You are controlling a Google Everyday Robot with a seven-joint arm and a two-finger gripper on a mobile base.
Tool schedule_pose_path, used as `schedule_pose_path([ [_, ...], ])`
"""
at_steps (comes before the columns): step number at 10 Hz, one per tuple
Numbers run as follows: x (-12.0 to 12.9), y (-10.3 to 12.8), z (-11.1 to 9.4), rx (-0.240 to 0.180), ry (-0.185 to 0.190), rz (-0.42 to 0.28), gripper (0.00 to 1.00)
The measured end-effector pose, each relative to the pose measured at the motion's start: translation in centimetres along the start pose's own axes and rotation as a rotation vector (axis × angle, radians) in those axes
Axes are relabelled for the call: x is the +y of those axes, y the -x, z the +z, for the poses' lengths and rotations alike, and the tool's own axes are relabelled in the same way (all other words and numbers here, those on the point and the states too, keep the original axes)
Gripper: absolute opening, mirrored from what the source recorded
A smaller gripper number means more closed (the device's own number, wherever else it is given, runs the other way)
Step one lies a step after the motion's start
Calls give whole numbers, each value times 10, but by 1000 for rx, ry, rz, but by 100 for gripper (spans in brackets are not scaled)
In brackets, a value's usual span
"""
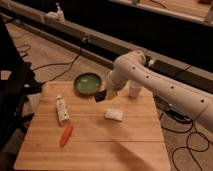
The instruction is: Place the eraser in the ceramic cup
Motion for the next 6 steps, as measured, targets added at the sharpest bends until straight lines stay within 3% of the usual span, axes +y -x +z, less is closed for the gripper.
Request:
schedule_pose_path([
  [6,0,3,2,-2,1,-6,0],
])
